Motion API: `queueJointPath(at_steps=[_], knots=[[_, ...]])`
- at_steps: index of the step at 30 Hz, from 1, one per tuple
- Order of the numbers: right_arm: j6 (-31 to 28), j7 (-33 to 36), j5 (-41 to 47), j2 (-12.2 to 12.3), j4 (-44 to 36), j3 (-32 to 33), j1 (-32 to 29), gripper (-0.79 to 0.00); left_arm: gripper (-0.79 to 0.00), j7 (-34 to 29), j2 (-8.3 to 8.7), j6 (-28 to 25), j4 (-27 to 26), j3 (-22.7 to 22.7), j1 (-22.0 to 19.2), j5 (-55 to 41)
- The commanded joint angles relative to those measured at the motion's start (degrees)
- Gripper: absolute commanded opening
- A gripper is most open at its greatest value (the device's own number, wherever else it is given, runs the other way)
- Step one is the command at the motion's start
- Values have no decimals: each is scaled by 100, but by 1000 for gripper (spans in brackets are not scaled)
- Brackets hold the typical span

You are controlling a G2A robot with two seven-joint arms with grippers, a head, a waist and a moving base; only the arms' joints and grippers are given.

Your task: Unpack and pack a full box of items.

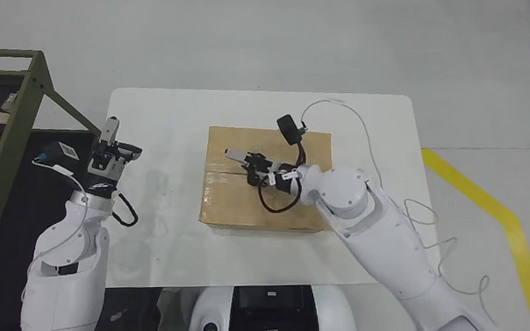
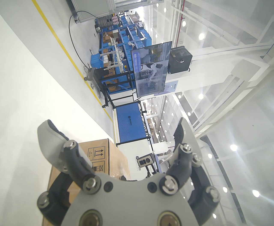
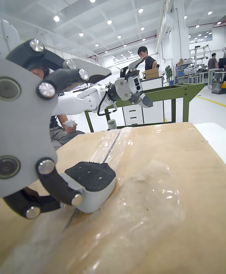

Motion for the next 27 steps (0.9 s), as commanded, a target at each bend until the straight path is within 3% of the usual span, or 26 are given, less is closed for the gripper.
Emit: queueJointPath(at_steps=[1, 27], knots=[[11, -7, -46, 23, -66, 56, -76, 0, 0, 0, 0, 0, 0, 0, 0, 0], [555, -160, -732, 361, -1394, 1057, -1275, 0, 0, 0, 0, 0, 0, 0, 0, 0]])
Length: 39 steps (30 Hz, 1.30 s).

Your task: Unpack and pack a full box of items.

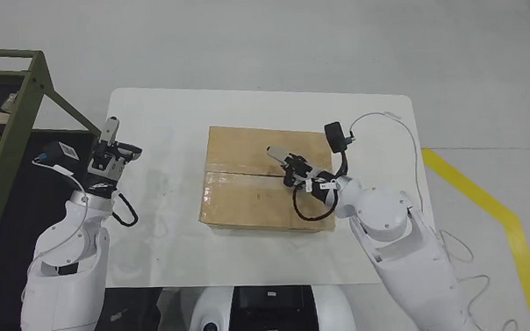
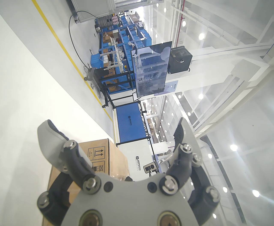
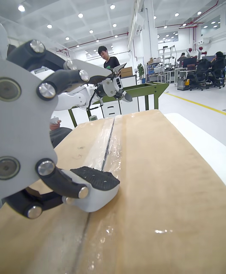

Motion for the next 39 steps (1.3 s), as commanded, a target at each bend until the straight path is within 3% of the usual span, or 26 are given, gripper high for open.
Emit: queueJointPath(at_steps=[1, 33, 39], knots=[[36, -12, -43, 13, -47, 24, -42, 0, 0, 0, 0, 0, 0, 0, 0, 0], [248, -230, 235, 283, -851, 1485, -1132, 0, 0, 0, 0, 0, 0, 0, 0, 0], [30, -244, 298, 301, -1059, 1448, -1219, 0, 0, 0, 0, 0, 0, 0, 0, 0]])
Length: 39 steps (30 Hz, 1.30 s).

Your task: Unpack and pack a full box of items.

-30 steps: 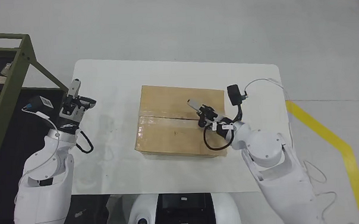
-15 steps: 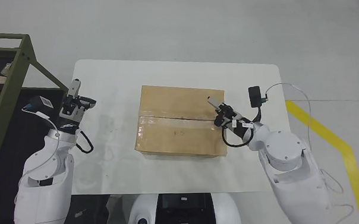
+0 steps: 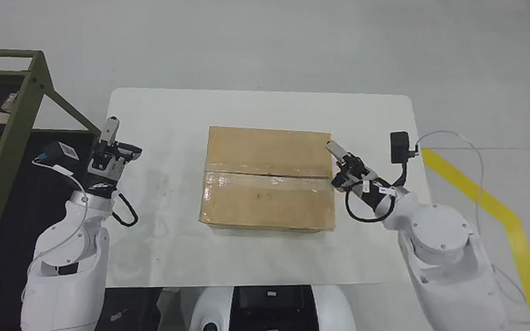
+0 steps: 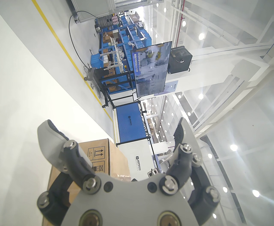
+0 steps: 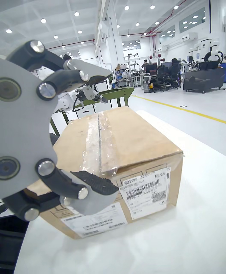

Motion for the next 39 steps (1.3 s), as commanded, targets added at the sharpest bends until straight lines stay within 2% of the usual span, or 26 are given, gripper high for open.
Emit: queueJointPath(at_steps=[1, 7, 17, 22, 27, 39], knots=[[-90, 13, -55, 1, -20, -113, 71, 0, 0, 0, 0, 0, 0, 0, 0, 0], [-233, 126, -85, -33, 205, -647, 616, 0, 0, 0, 0, 0, 0, 0, 0, 0], [-467, 468, 216, -237, 1252, -1973, 1970, 0, 0, 0, 0, 0, 0, 0, 0, 0], [-587, 403, 556, -397, 1800, -2499, 2532, 0, 0, 0, 0, 0, 0, 0, 0, 0], [-954, 454, 1082, -576, 2374, -2954, 2970, 0, 0, 0, 0, 0, 0, 0, 0, 0], [-1627, 107, 1820, -1152, 3690, -4003, 4089, 0, 0, 0, 0, 0, 0, 0, 0, 0]])
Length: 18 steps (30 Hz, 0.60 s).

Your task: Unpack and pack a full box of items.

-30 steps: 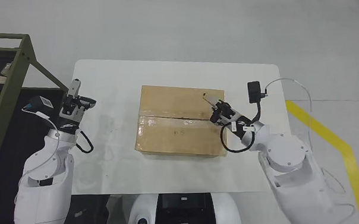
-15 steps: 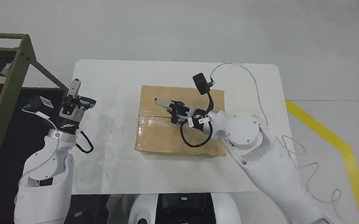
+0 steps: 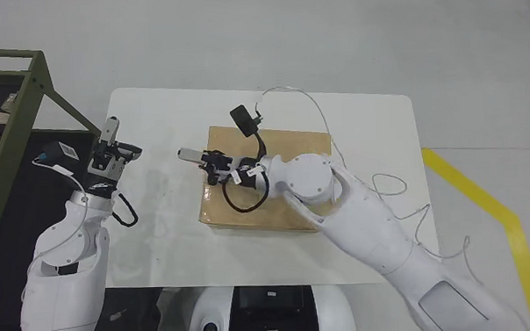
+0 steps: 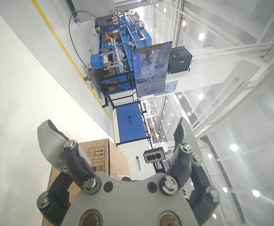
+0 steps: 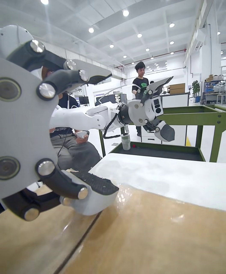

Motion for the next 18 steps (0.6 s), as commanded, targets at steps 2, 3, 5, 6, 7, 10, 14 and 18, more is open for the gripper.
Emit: queueJointPath(at_steps=[2, 3, 5, 6, 7, 10, 14, 18], knots=[[-128, -36, 184, -130, 320, -151, 204, 0, 0, 0, 0, 0, 0, 0, 0, 0], [-174, -56, 242, -174, 434, -192, 265, 0, 0, 0, 0, 0, 0, 0, 0, 0], [-262, -71, 376, -257, 661, -262, 360, 0, 0, 0, 0, 0, 0, 0, 0, 0], [-294, -74, 423, -295, 764, -293, 405, 0, 0, 0, 0, 0, 0, 0, 0, 0], [-318, -69, 468, -330, 860, -321, 442, 0, 0, 0, 0, 0, 0, 0, 0, 0], [-355, -62, 536, -411, 1101, -378, 518, 0, 0, 0, 0, 0, 0, 0, 0, 0], [-344, -6, 549, -468, 1273, -388, 544, 0, 0, 0, 0, 0, 0, 0, 0, 0], [-313, 43, 462, -464, 1275, -312, 491, 0, 0, 0, 0, 0, 0, 0, 0, 0]])
